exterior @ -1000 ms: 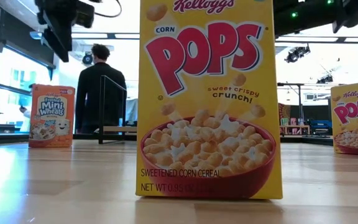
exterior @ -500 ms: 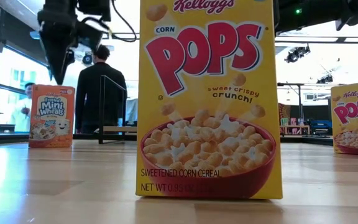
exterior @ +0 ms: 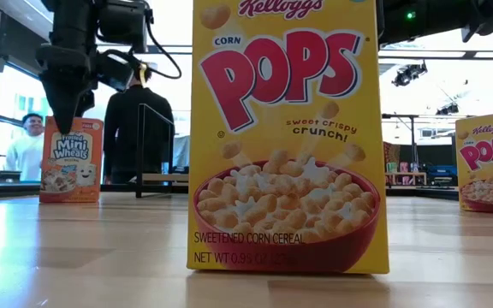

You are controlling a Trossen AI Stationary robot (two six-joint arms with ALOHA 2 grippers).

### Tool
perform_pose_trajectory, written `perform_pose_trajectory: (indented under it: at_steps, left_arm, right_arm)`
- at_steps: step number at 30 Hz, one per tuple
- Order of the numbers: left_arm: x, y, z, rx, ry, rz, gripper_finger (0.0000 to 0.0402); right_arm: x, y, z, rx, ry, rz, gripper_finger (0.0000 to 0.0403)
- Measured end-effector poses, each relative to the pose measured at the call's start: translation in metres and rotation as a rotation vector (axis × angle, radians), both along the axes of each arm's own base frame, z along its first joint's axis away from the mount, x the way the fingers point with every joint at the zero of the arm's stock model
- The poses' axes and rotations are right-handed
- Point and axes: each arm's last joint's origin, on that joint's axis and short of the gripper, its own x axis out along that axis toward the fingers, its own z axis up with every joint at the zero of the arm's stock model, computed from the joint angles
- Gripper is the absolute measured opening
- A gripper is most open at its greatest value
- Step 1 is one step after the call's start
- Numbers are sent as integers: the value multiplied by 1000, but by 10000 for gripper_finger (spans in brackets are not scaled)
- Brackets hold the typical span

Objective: Stack cereal on shelf
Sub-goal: Put the left orange cereal box on the shelf

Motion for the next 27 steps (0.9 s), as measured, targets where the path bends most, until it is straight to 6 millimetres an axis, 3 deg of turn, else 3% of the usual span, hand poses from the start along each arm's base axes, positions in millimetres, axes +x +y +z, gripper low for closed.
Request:
perform_pose_trajectory:
  at_steps: [15,19,27]
  left_arm:
    - [1,0,2,-2,-10,-29,133]
    - [9,0,20,-45,-97,-78,119]
    - [38,5,80,-57,-298,-196,118]
  right_arm:
    - [0,0,0,0,-1,0,0]
    - [0,0,0,0,-1,0,0]
    - [0,0,0,0,-1,6,0]
